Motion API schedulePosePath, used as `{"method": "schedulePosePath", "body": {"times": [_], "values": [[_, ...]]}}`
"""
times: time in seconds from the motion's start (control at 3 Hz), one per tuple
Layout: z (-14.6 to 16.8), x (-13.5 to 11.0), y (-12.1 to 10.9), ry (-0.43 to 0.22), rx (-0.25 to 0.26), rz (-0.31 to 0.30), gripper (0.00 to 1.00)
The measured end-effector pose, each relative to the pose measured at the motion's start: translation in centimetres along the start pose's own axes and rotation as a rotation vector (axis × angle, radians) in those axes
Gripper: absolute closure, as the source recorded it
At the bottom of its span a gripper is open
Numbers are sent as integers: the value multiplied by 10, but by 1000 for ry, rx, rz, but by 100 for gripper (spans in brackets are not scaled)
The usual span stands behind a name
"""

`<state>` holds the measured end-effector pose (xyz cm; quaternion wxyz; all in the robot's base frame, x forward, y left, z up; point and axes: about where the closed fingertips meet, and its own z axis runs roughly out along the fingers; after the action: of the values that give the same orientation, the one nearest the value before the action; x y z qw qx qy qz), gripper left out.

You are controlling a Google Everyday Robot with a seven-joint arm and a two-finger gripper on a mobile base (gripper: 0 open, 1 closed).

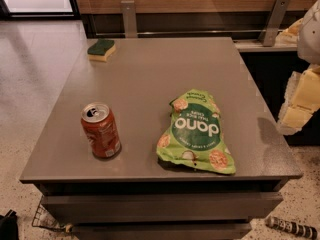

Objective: Move coke can near sponge

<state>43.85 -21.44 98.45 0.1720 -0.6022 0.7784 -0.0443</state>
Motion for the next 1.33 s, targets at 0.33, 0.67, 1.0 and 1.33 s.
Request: {"method": "schedulePosePath", "body": {"times": [0.33,0.67,1.0,1.33], "values": [[1,-3,-1,-12,-2,-3,0],[21,-34,-4,-123,-41,-34,0],[64,-69,0,-302,-134,-54,0],[101,-121,17,-582,-245,-44,0]]}}
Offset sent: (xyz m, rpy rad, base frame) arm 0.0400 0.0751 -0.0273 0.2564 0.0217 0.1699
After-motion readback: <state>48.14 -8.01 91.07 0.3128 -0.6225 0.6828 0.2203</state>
